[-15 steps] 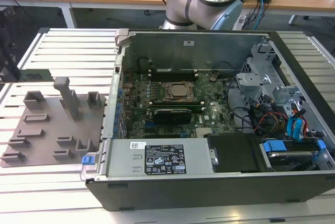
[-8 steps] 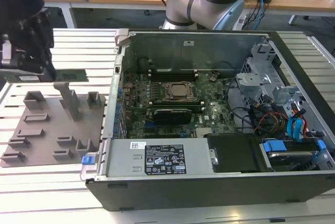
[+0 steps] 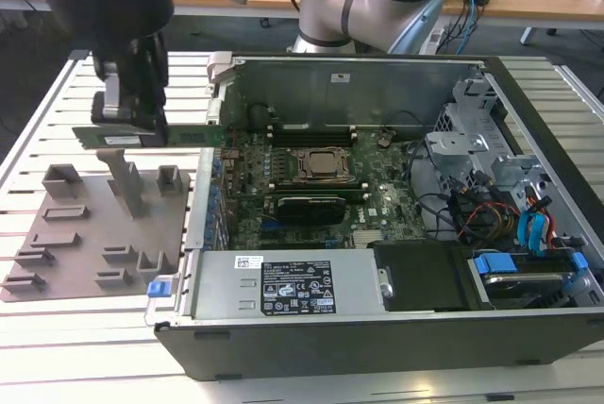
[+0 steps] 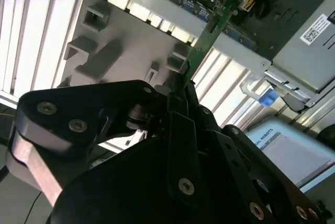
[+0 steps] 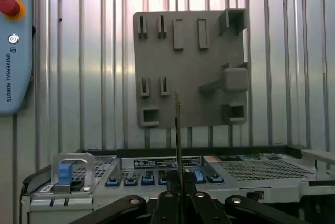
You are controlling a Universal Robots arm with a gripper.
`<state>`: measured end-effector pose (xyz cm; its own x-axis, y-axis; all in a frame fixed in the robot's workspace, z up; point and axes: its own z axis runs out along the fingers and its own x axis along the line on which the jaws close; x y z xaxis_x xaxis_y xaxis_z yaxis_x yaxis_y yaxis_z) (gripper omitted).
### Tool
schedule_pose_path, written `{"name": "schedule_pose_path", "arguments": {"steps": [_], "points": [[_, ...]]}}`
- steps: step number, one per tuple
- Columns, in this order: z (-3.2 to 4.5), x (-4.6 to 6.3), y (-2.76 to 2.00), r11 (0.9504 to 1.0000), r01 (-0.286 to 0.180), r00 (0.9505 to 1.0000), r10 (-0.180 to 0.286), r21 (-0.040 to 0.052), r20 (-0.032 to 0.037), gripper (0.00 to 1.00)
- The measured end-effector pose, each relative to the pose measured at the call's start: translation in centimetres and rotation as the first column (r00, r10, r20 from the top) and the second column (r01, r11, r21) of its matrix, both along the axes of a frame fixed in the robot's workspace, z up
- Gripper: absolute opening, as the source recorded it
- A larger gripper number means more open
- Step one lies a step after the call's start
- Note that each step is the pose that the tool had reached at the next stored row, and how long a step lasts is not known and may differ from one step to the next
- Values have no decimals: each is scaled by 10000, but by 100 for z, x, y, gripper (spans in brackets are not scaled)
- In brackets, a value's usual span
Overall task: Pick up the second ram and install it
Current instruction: 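Pick up the second ram and move it above second insertion slot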
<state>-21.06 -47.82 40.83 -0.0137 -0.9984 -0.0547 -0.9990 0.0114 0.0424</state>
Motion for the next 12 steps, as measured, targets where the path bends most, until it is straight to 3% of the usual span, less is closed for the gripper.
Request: {"name": "schedule_pose_path", "arguments": {"steps": [4, 8, 12], "points": [[0, 316, 0, 10000, -1, 10000, 1, -1, -34, 14], [1, 508, 0, 10000, -1, 10000, 1, -1, -56, 14], [0, 837, 0, 10000, 0, 9999, 0, 0, -102, 14]]}}
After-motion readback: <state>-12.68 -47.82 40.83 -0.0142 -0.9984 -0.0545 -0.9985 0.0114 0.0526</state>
